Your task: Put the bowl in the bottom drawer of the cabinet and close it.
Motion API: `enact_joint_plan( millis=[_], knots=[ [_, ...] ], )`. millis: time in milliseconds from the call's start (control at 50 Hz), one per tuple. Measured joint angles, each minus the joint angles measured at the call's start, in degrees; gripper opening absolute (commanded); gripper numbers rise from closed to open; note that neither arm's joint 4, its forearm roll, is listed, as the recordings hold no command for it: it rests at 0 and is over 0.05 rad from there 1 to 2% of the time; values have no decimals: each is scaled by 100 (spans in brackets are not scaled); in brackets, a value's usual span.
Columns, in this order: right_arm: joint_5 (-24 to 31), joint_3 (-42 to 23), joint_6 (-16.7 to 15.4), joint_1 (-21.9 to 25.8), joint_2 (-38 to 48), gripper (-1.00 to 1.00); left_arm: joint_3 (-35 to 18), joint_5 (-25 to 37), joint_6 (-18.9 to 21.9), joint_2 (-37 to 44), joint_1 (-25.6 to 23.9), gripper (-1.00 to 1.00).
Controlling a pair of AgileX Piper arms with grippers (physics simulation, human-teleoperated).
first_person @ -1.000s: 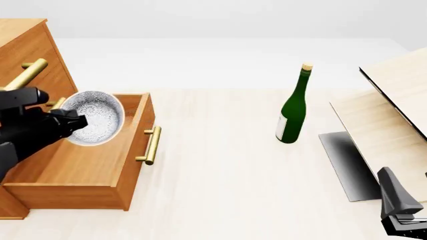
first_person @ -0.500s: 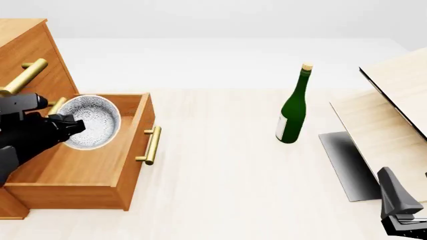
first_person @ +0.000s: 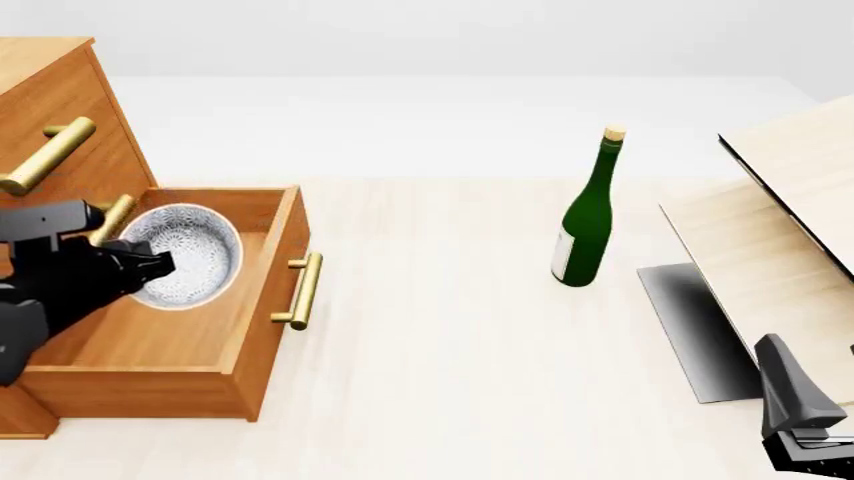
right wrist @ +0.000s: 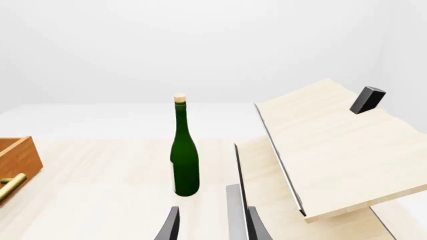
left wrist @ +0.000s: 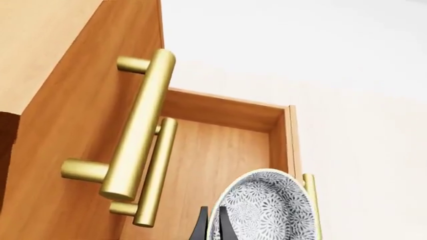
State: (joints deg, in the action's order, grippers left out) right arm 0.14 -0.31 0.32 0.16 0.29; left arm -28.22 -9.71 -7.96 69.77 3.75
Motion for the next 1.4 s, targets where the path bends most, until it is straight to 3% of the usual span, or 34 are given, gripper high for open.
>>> enact_joint_plan(
  millis=[1400],
  knots=[
    [0,0,0,0,0,100,171,-498,109,804,201,-100]
  ],
)
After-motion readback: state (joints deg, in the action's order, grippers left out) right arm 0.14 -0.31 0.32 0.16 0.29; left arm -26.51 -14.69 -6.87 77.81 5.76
